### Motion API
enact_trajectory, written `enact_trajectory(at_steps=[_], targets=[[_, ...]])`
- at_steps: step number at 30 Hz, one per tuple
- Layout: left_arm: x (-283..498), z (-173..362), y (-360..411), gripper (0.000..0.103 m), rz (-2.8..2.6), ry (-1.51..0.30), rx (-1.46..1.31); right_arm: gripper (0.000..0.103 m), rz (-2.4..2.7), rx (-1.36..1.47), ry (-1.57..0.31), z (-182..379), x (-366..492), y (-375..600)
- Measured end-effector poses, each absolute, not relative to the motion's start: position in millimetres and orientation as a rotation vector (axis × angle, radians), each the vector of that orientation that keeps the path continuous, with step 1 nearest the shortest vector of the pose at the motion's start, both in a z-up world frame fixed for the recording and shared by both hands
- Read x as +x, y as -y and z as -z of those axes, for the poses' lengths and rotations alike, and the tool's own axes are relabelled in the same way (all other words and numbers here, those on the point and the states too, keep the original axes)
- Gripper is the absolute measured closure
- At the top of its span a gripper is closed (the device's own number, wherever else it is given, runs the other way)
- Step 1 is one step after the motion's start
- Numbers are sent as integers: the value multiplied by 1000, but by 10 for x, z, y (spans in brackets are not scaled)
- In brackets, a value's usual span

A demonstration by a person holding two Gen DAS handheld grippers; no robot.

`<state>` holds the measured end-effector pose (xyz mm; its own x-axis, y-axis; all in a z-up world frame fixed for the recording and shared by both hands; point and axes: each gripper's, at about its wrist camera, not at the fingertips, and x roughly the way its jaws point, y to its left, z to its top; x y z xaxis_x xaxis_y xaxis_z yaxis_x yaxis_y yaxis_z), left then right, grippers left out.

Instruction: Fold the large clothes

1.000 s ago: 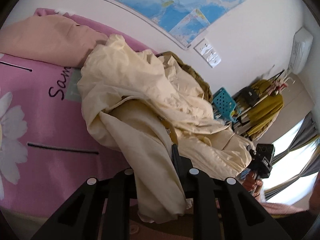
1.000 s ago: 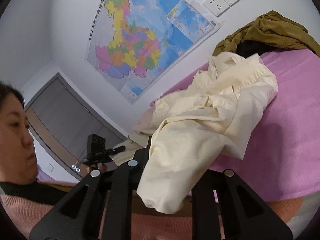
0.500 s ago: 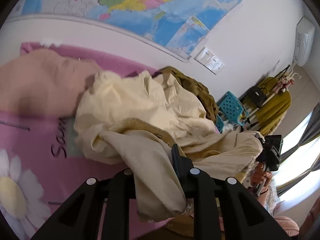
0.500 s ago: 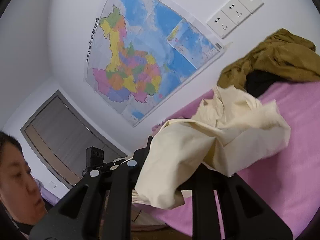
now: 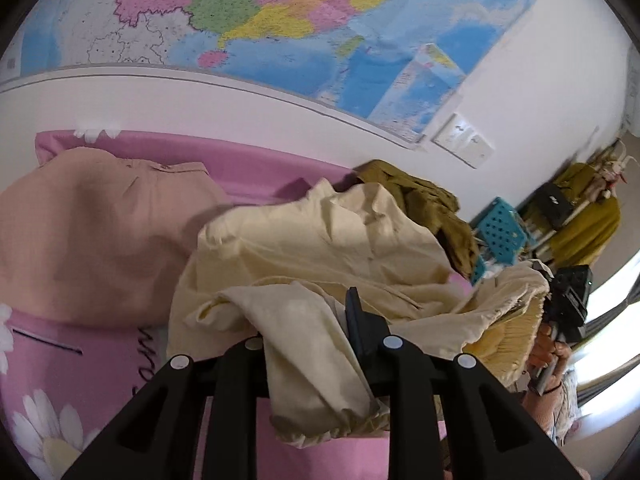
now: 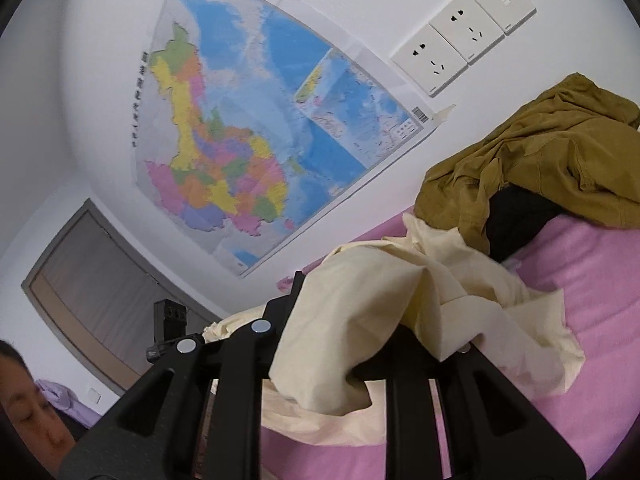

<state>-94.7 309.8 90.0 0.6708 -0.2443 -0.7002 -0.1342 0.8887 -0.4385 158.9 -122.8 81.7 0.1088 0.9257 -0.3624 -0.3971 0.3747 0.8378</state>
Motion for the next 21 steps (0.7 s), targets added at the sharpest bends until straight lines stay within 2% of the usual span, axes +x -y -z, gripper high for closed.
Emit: enact_trajectory(at_steps=[15, 21], targets=[[-44, -635, -3396, 81, -18, -938, -511, 83, -938, 664, -1171, -301, 2250, 919], [241, -476, -3466, 81, -43, -977, -531, 79, -893, 637, -1199, -170, 2381, 835]])
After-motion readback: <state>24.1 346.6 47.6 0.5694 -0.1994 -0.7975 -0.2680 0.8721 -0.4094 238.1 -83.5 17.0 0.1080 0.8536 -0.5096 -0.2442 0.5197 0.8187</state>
